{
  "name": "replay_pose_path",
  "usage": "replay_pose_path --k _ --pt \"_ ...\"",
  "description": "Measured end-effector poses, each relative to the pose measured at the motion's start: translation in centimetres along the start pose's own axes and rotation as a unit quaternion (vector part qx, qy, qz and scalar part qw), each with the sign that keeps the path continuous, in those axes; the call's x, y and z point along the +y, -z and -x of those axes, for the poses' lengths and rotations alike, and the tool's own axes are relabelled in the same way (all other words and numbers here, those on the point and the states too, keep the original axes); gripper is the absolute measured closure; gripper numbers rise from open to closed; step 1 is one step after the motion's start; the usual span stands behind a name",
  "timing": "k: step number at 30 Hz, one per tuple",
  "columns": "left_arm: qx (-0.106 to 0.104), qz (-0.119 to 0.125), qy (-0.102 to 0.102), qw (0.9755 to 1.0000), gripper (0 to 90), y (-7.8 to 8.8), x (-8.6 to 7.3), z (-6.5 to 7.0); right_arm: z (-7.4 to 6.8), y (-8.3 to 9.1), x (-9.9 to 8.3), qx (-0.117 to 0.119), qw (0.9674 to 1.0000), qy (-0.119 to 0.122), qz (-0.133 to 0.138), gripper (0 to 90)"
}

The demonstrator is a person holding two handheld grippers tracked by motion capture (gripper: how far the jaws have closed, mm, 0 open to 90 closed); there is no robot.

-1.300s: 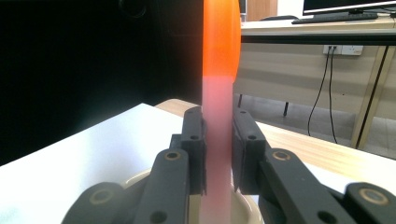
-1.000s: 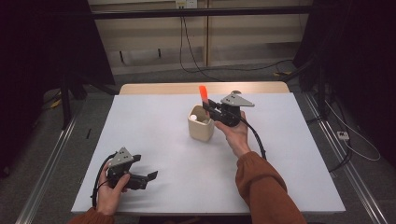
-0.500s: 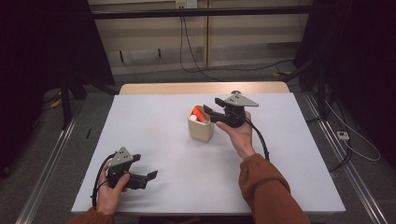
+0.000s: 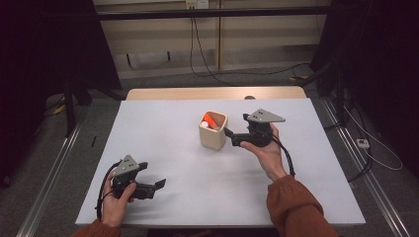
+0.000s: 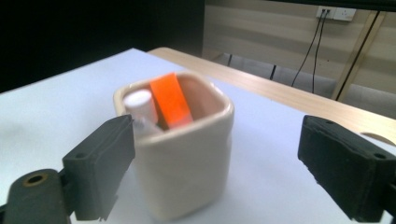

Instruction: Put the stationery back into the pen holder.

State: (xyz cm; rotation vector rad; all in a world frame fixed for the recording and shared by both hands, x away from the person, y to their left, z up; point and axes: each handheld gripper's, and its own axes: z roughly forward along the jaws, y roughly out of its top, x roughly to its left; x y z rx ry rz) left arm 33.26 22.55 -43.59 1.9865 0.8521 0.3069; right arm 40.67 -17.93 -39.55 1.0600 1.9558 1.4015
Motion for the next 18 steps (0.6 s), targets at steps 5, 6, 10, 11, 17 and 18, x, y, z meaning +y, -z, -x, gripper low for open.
replay_pose_path --k 5,6,10,11,17,18 --pt "0.005 -0.001 0.003 1.0 6.0 0.1 0.0 -0.1 -0.3 1.4 -1.3 -0.005 0.9998 0.003 -0.017 7.8" --pt "0.005 0.0 0.004 1.0 6.0 0.1 0.0 0.0 -0.3 1.8 -1.6 -0.004 0.9998 0.002 -0.018 7.5" --pt "0.006 0.004 0.004 1.0 5.9 0.1 0.1 0.0 -0.4 3.2 -3.0 -0.007 0.9997 -0.004 -0.025 7.2" --pt "0.007 0.002 0.005 1.0 5.9 0.1 0.1 0.0 -0.4 3.6 -3.3 -0.008 0.9997 -0.005 -0.024 7.1" --pt "0.004 0.01 0.012 0.9999 5.6 0.0 0.1 0.0 -0.1 5.8 -4.9 -0.023 0.9993 -0.007 -0.03 6.9" --pt "0.004 0.01 0.012 0.9999 5.6 0.0 0.1 0.1 -0.1 6.1 -5.1 -0.027 0.9992 -0.007 -0.029 6.9"
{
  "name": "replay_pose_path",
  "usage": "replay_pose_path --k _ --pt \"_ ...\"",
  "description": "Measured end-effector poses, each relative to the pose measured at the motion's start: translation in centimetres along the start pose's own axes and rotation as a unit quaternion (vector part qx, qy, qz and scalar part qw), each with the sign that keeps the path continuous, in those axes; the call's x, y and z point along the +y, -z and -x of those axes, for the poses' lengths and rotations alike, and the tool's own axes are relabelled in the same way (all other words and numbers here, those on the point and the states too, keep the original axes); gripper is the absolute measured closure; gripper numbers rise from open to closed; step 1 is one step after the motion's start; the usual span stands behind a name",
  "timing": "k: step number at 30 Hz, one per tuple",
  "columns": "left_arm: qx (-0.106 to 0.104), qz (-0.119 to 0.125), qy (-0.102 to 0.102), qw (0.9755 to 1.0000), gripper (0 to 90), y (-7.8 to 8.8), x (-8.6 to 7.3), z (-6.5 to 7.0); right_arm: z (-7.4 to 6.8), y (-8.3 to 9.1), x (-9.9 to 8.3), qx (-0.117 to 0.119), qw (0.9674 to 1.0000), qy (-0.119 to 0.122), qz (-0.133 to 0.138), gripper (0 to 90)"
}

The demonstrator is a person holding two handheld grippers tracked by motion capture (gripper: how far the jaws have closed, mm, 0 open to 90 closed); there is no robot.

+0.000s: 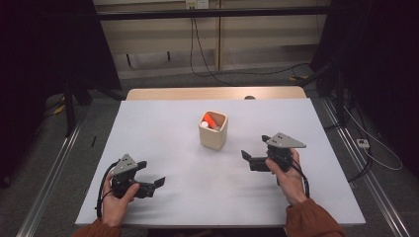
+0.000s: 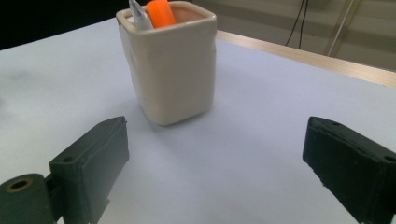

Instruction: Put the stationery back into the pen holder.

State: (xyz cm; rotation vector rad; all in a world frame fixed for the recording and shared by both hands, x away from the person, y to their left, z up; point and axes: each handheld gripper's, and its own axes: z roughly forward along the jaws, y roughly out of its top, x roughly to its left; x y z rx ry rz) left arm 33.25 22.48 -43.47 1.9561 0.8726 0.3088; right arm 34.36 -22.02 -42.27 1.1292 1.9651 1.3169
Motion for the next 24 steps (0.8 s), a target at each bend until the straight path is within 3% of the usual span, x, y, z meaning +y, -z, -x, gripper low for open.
replay_pose_path --k 7,15,24 --pt "0.003 0.0 -0.012 0.9999 5.6 -0.1 0.1 0.3 0.4 2.0 -2.0 -0.02 0.9997 -0.01 -0.004 6.9" --pt "0.01 0.004 -0.01 0.9999 5.6 0.3 0.1 0.3 0.6 3.9 -4.0 -0.037 0.999 -0.018 -0.016 7.0" --pt "0.013 0.009 -0.009 0.9998 5.6 0.5 0.0 0.4 1.1 6.1 -5.5 -0.065 0.9974 -0.031 -0.005 7.2"
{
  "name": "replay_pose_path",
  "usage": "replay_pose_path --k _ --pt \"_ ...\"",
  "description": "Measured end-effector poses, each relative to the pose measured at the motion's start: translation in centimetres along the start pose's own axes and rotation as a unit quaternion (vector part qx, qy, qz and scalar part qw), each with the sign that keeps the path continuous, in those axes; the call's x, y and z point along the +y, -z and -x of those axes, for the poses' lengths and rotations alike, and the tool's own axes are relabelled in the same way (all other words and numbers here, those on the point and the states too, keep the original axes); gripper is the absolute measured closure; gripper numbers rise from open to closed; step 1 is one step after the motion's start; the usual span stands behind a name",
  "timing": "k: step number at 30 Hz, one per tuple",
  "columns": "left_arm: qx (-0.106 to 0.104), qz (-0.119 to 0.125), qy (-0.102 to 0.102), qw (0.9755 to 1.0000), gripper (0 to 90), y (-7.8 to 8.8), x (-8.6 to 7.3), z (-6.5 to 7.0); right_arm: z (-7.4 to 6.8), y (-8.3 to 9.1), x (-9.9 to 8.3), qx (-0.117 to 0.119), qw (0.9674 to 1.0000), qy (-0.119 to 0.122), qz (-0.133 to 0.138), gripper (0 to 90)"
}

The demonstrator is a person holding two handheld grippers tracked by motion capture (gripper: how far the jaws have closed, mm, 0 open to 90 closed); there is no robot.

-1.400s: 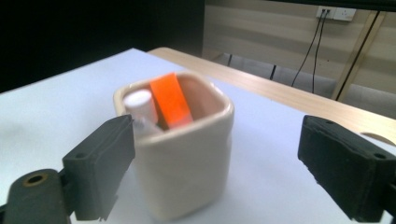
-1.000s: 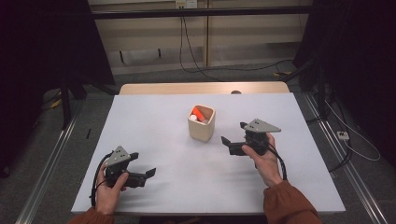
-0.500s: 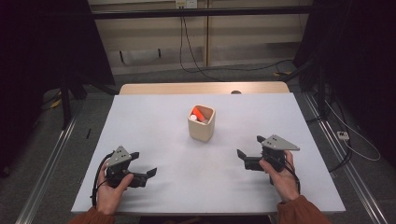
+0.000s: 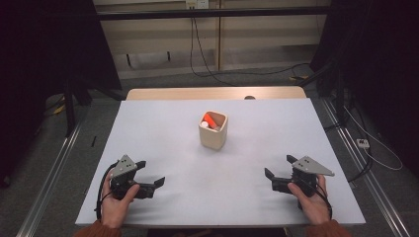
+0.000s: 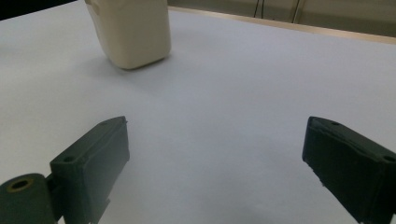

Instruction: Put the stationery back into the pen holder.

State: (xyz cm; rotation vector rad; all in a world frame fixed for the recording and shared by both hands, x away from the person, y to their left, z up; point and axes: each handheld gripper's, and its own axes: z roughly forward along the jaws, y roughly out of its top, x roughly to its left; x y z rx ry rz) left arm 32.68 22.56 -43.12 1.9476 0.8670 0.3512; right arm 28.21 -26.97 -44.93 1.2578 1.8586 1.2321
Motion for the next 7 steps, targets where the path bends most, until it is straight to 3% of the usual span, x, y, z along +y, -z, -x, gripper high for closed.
replay_pose_path --k 2,7 --pt "0.004 0.005 0.004 1.0 5.7 0.19 -0.01 -0.1 0.06 0.39 -0.52 -0.003 0.9999 -0.01 0.002 7.2" --pt "0.008 0.013 0.014 0.9998 5.7 0.41 0.05 -0.51 -0.06 0.46 -0.75 0.0 1.0 -0.006 -0.002 7.1"
